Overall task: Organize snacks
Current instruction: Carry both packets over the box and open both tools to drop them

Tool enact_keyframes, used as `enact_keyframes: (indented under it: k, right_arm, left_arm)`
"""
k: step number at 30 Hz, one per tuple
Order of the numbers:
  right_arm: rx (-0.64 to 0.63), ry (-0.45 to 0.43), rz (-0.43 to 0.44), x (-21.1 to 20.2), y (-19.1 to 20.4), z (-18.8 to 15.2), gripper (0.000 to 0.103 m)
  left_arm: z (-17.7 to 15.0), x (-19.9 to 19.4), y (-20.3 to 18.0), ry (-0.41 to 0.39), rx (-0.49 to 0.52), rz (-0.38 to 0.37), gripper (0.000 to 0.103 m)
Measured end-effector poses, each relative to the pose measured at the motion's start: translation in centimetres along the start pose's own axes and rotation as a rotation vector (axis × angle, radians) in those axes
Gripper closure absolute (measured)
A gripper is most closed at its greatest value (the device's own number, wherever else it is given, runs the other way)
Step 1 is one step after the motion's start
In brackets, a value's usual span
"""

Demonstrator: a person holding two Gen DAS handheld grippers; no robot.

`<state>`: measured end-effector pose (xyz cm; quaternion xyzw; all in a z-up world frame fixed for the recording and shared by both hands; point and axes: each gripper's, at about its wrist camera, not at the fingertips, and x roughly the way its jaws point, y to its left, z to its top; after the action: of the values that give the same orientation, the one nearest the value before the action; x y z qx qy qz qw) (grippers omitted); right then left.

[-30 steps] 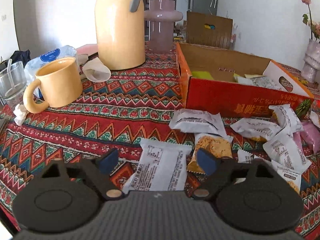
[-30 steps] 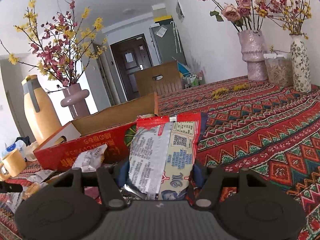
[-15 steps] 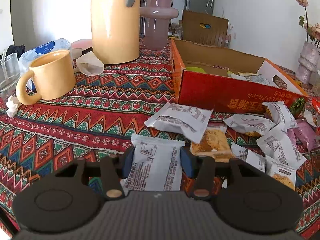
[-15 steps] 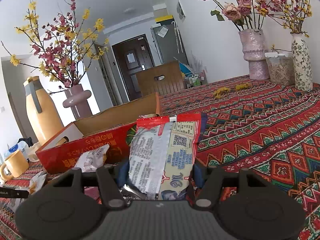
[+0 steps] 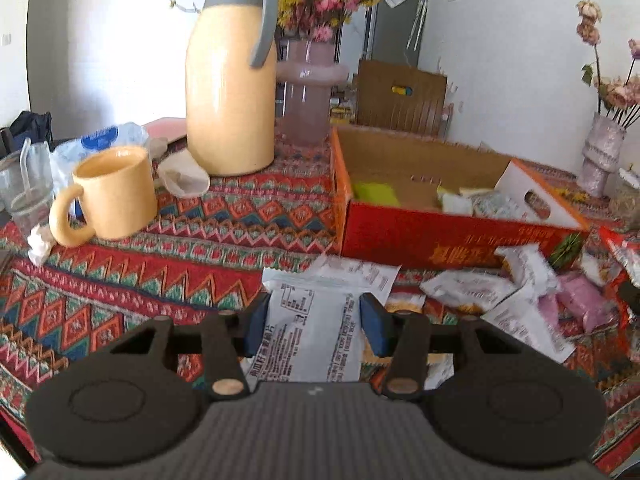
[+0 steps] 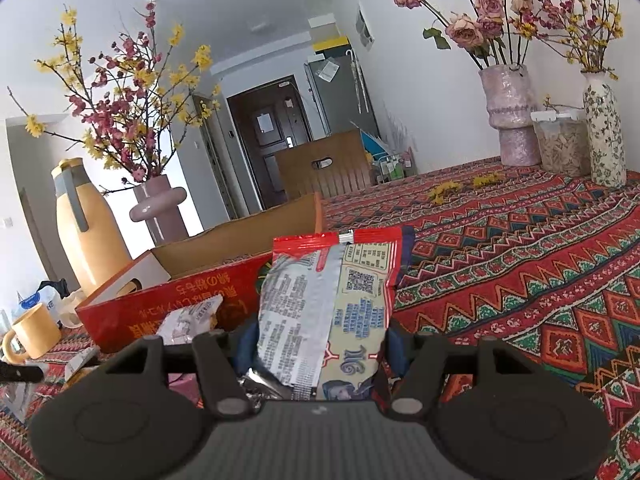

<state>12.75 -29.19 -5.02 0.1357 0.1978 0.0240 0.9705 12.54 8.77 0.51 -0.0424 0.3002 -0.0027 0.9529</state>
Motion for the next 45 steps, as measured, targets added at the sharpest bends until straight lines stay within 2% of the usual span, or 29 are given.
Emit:
enact_keyframes:
  k: [9,16,26,35,41,45]
  right_arm:
    - [-0.044,-0.072,0.044,-1.2,1.7,2.5,0.042]
    - [-0.082,-0.105,0.086,-0.1,3.9,5.2,0.042]
    - [-0.107,-0.097,0.126,4.1,6.4,8.7,0.042]
    - [-0.121,-0.044,0.128,9.8,8.3,11.2,0.042]
    - [-0.063,-0.019,0.123,13.5,8.7,11.2,0.042]
    - [-0.092,-0.003,0.107,14.5,8.6,9.8,0.042]
  left_arm:
    - [3.5,-1.0,-2.1,-0.089,0.006,-0.043,0.054]
    - [6.3,0.0,-4.2,-0.124,-0.008,-0.073,0.054]
    - [9.6,3.2,-7.0,-0.140,-0.006,-0.087,0.054]
    - [11.3,8.0,-8.2,-0.128,-0.063,-0.063,0.054]
    - [10.9,11.1,-8.6,-0.137,-0.070,-0.018,0.054]
    - [10.0,12.2,-8.3,-0.131,-0.059,0.004,0.054]
